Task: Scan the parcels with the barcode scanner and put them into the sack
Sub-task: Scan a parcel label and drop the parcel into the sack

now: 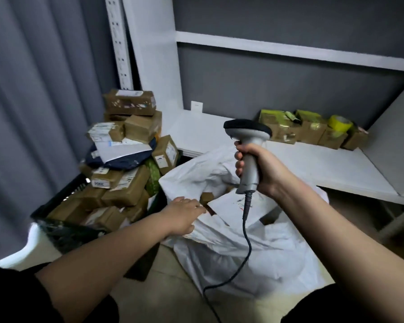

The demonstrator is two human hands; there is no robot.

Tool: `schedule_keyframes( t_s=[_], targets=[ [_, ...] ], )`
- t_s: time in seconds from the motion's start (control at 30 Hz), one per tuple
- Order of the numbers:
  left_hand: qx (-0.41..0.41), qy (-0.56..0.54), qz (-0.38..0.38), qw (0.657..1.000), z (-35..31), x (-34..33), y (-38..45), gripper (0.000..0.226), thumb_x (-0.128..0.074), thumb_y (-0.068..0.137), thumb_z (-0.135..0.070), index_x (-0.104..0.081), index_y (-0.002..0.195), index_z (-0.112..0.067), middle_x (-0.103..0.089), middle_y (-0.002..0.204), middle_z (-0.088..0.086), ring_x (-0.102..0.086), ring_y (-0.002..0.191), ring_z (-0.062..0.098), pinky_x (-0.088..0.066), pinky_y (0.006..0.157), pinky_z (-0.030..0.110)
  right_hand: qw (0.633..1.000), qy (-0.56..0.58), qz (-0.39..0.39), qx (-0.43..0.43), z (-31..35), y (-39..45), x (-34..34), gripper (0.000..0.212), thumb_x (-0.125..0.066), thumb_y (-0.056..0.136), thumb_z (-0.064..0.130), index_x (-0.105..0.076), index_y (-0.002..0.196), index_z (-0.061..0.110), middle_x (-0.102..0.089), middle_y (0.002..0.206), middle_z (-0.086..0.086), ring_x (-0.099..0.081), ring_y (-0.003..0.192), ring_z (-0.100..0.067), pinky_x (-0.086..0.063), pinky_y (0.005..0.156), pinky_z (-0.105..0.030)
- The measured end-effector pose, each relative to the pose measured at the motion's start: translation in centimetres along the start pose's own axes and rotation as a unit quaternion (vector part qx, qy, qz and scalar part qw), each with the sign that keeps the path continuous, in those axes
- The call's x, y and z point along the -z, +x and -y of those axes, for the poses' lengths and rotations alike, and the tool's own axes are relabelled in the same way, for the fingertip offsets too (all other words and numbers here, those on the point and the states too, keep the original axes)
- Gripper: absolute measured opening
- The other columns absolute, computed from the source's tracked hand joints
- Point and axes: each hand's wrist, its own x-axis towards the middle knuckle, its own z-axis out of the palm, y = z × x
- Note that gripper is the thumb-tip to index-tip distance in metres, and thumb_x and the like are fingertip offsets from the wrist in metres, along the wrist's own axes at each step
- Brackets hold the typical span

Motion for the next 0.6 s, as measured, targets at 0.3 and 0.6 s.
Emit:
schedule_keyframes(
  t_s=[0.3,0.6],
  targets=[
    [0.295,-0.163,-0.061,0.939,11.8,-1.8,-7.5,0.052,-0.053,0.091,-0.038,-0.041,0.138,-0.020,-0.047,0.137,0.009,-0.052,0.119,0.029,-0.047,0.092,0.036,0.986,-0.130,-0.035,0.101,-8.9,6.4,-5.5,0.014,-0.056,0.093,0.002,-0.046,0.101,0.008,-0.049,0.067,-0.004,-0.045,0.044,-0.011,-0.037,0.044,-0.023],
    [0.486,-0.294,-0.210,0.796,23.9,-2.6,-6.3,0.064,-0.059,0.090,-0.040,-0.034,0.144,-0.016,-0.037,0.144,0.014,-0.041,0.129,0.035,-0.038,0.107,0.043,0.986,-0.143,-0.038,0.077,-14.5,12.6,-8.8,0.014,-0.058,0.093,0.001,-0.048,0.090,0.011,-0.052,0.066,-0.007,-0.046,0.043,-0.011,-0.040,0.044,-0.021]
  ],
)
